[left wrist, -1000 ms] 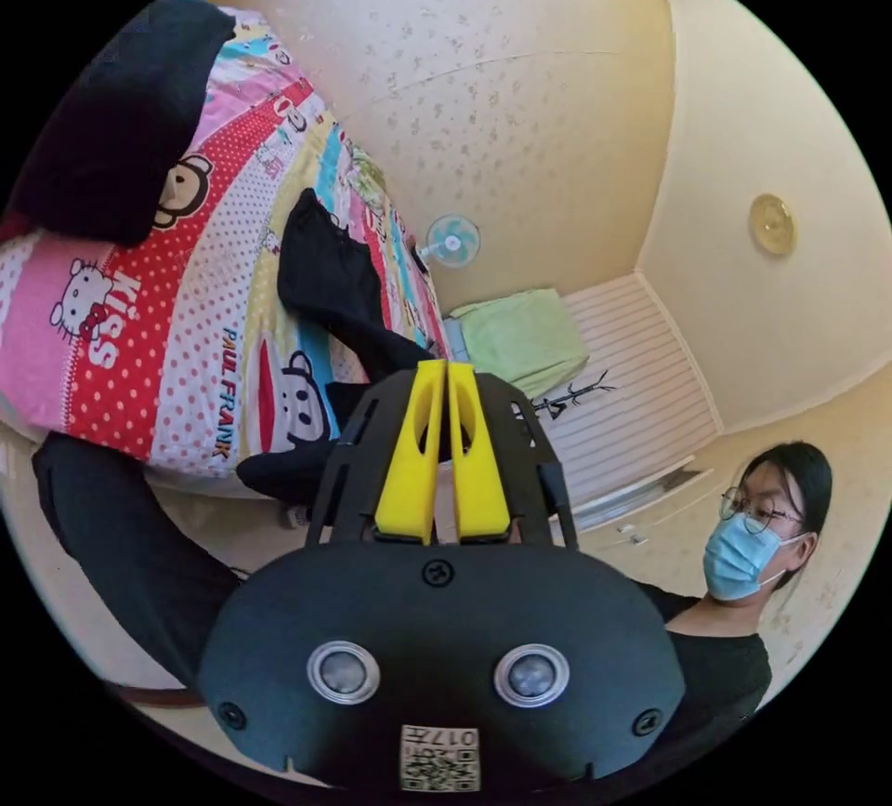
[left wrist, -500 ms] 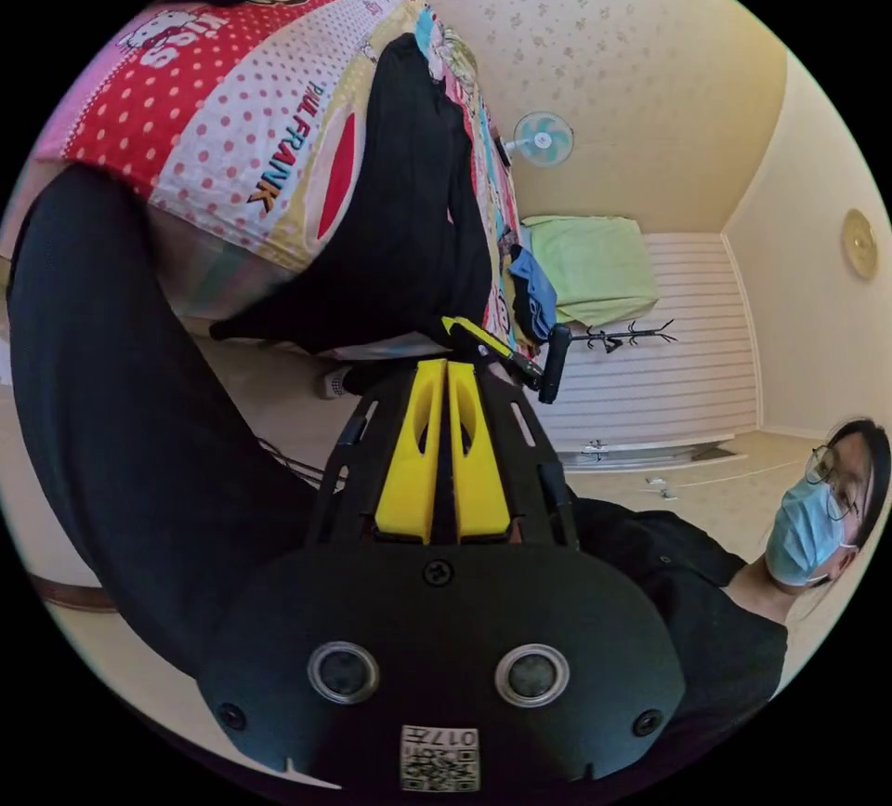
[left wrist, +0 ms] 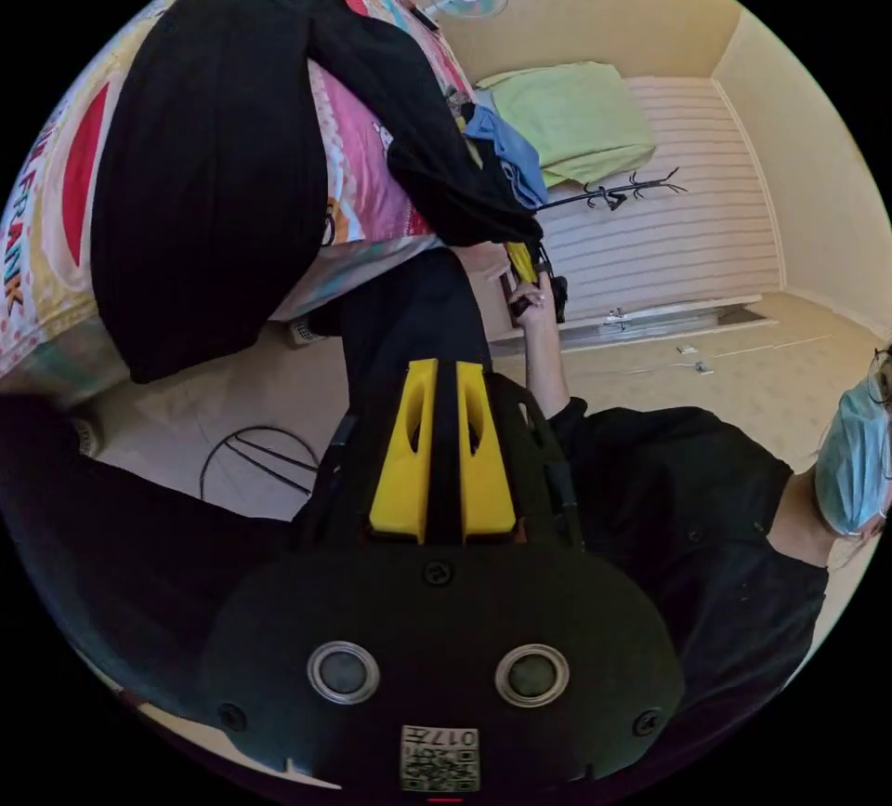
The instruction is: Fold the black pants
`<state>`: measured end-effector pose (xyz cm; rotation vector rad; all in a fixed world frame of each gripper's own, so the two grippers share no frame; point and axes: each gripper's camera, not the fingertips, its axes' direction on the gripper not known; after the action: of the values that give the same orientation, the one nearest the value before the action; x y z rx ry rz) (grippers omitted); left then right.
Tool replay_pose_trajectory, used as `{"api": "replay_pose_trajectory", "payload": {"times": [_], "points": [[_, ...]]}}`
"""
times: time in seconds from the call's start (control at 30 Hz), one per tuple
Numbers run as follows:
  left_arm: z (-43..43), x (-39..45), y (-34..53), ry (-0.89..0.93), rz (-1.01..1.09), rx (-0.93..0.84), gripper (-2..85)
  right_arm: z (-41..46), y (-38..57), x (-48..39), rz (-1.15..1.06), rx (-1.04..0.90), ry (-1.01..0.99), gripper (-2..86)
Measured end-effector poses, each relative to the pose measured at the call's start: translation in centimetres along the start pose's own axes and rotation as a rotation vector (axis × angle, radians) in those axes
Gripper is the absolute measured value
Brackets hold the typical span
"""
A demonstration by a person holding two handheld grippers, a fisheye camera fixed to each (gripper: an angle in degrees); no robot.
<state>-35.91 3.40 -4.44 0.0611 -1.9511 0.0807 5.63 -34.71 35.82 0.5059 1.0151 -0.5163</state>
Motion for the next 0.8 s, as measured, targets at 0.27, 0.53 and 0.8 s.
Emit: {"api": "replay_pose_trajectory", "payload": {"times": [0.27, 0.53, 0.8], "points": [[8.0, 3.5, -4.5, -0.246, 0.211, -0.239, 13.0, -3.1, 2.1, 2.1, -0.027, -0.17, 0.064, 14.2], [19.3, 2.8, -10.7, -0.39, 0.338, -0.291, 13.5, -1.5, 2.8, 1.1, -0.015, -0.267, -0.005, 14.4], [17.1, 0.5, -8.4, -0.024, 0.325, -0.375, 0.6, -1.5, 2.9, -0.3, -0.035, -0.301, 0.049, 14.3]]}}
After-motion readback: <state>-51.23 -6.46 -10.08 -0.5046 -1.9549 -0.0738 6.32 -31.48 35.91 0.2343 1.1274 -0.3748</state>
